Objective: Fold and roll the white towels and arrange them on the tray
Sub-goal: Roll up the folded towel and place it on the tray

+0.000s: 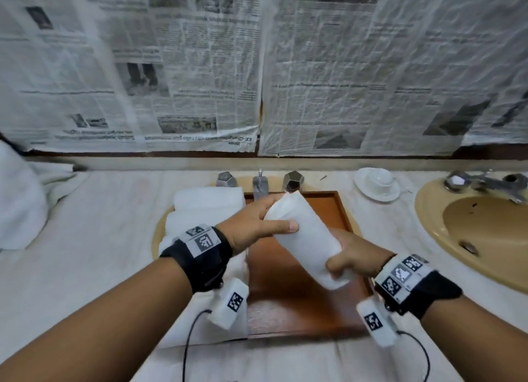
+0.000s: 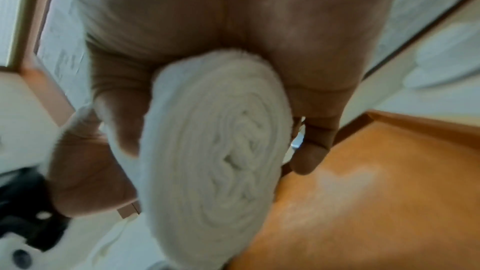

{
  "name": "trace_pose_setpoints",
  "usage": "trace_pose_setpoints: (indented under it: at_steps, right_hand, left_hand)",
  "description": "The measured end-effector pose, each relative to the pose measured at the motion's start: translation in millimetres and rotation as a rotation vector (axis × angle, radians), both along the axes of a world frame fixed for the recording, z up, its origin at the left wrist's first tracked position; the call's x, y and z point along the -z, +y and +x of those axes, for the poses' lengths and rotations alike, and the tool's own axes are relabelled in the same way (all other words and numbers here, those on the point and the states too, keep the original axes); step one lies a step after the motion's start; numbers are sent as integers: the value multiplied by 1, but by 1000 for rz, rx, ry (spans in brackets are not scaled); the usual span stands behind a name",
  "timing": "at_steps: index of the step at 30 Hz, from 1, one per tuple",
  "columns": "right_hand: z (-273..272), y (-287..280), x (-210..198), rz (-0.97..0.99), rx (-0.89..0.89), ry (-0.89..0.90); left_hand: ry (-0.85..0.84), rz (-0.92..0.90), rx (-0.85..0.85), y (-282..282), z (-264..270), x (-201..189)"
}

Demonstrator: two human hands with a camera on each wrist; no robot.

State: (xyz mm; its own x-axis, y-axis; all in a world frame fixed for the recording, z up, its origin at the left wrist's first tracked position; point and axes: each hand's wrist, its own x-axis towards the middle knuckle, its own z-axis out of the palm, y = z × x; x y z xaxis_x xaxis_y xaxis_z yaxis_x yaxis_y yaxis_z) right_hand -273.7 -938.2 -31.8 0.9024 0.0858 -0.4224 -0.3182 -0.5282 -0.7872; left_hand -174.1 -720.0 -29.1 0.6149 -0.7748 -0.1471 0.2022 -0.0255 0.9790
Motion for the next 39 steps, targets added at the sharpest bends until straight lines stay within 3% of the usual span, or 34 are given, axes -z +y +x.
trace_pose_setpoints:
  at_steps: [3, 6, 8, 11, 18, 21, 25, 28, 32, 39]
  right_hand:
    - [44, -23, -5, -222, -83, -7]
    - [85, -44, -8, -464, -136, 18]
    - [105, -54, -8, -602, -172, 81]
    - [130, -63, -3, -731, -247, 148]
    - [173, -72, 30, -802, -407, 222]
    - [181, -78, 40, -778, -404, 206]
    - [183, -92, 49, -718, -379, 184]
    - [178, -107, 55, -622, -301, 156]
    - [165, -130, 67, -458, -183, -27]
    - [140, -143, 87, -579, -292, -238]
  left_hand:
    - [-178, 308, -129, 17, 30, 4]
    - [-443, 745, -229, 31, 55, 14]
    - [-586, 978, -199, 37, 65, 28]
    - [-636, 1136, -99, 37, 72, 49]
    - [-913, 1138, 49, -16, 89, 37]
    - [-965, 1047, 168, -56, 94, 40]
    - [-1062, 1113, 317, -110, 89, 55]
    - [-1042, 1183, 302, -130, 93, 68]
    - [-975, 1215, 292, -135, 102, 83]
    - [-876, 1155, 248, -135, 112, 86]
